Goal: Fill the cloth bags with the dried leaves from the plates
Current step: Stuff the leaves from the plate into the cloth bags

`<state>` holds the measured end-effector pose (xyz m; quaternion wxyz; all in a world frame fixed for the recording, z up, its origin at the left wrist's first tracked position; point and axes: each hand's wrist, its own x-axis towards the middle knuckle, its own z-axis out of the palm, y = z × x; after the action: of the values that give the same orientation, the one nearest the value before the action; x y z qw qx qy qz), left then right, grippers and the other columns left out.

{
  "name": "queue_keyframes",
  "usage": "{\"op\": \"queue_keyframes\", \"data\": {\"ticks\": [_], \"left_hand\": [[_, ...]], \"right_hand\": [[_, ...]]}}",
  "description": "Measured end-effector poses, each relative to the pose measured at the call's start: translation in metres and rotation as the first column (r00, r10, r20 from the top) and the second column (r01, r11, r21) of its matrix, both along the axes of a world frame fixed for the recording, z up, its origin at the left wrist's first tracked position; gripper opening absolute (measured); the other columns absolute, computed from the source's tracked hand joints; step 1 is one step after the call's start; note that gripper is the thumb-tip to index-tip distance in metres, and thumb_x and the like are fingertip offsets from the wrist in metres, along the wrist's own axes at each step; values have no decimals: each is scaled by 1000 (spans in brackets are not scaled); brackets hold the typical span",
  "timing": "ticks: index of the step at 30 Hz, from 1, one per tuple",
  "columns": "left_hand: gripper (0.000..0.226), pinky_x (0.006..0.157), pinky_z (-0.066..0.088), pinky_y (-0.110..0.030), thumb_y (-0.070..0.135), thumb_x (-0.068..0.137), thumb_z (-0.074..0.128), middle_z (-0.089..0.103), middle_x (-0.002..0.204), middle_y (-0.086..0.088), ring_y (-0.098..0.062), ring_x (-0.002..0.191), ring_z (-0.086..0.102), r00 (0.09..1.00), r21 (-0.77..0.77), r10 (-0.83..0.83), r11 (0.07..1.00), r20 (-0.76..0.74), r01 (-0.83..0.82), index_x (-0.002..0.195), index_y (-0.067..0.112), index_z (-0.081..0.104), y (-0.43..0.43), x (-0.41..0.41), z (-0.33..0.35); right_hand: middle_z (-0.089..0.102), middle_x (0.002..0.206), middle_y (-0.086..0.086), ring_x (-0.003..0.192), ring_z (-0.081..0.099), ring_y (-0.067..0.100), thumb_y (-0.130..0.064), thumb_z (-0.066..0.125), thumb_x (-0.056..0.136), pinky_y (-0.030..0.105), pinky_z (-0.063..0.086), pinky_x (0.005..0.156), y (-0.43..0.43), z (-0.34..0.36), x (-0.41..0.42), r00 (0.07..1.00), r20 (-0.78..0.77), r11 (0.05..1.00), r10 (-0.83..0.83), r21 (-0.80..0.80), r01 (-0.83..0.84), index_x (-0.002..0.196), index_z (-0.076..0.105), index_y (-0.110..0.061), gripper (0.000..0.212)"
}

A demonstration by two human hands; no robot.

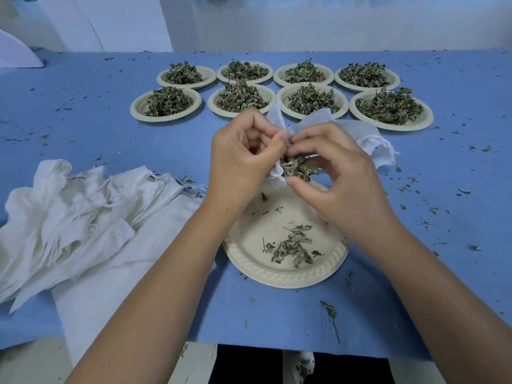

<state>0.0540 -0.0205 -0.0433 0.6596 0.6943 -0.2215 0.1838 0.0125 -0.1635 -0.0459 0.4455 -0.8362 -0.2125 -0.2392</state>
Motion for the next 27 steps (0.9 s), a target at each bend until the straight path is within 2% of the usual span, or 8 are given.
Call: {"op": "queue_keyframes", "data": {"ticks": [3, 9, 13, 15, 17, 19, 23, 27], "left_hand": [[23, 46, 37, -16, 4, 87, 67, 56, 56, 2, -1, 46, 44, 1000, 0, 17, 1000, 9, -17, 72, 16, 56, 0, 1, 0], [26, 52, 39, -16, 1, 85, 67, 53, 56, 12, 0, 48, 49, 995, 146, 3, 989, 101, -18, 73, 20, 54, -1, 0, -6], [25, 51, 40, -17, -1, 85, 67, 56, 57, 8, -2, 48, 50, 991, 137, -4, 990, 132, -15, 73, 19, 56, -2, -2, -6], [23, 51, 39, -14, -1, 85, 66, 56, 57, 10, -2, 48, 51, 992, 120, 5, 993, 123, -20, 74, 16, 56, -2, -2, -6], [25, 50, 39, -14, 0, 85, 67, 56, 57, 9, -2, 48, 50, 995, 73, 33, 997, 96, -40, 73, 18, 55, -1, -1, -5], [25, 49, 40, -17, 3, 87, 67, 57, 57, 6, -6, 47, 50, 996, 24, 55, 998, 73, -57, 73, 19, 55, 0, 0, -4], [23, 47, 40, -15, 3, 88, 66, 57, 57, 5, -4, 45, 50, 997, -23, 59, 998, 56, -58, 73, 17, 56, 0, -1, -2], [23, 46, 39, -15, 1, 87, 66, 57, 56, 11, -1, 46, 49, 999, -21, -3, 1000, 49, 4, 73, 17, 56, 1, -1, -2]], "right_hand": [[50, 109, 2, 99, 59, 14, 2, 73, 78, 24, 52, 88, -2, 3, -1, 998, -44, 991, 33, 128, -27, 105, 59, -7, 32], [59, 83, 11, 77, 62, 9, 9, 71, 77, 18, 55, 73, 3, -2, -4, 991, 96, 974, -97, 216, 74, 82, 66, 1, 11], [65, 74, 9, 66, 62, 19, 11, 65, 76, 25, 51, 65, 10, -8, 0, 976, 196, 989, -94, -90, 114, 73, 69, 2, 10], [65, 75, 8, 66, 60, 24, 9, 60, 78, 28, 47, 64, 9, -9, 1, 984, 169, 976, -50, -201, 85, 74, 67, 1, 11], [67, 83, 6, 74, 61, 24, 4, 57, 81, 33, 47, 72, 5, -6, 0, 984, 173, 977, -32, -202, 67, 81, 69, 0, 13], [70, 91, 2, 85, 62, 18, -2, 54, 81, 33, 43, 84, 0, -1, -2, 962, 263, 977, -76, -175, 125, 87, 70, -3, 18], [68, 96, 1, 92, 61, 12, -8, 47, 79, 34, 37, 94, -2, 5, -5, 946, 316, 986, -71, -124, 116, 86, 66, -3, 21], [56, 98, -14, 96, 49, 5, -30, 46, 87, 38, 23, 110, 5, -2, -5, 993, 106, 914, 43, -405, 4, 91, 61, -13, 24]]}}
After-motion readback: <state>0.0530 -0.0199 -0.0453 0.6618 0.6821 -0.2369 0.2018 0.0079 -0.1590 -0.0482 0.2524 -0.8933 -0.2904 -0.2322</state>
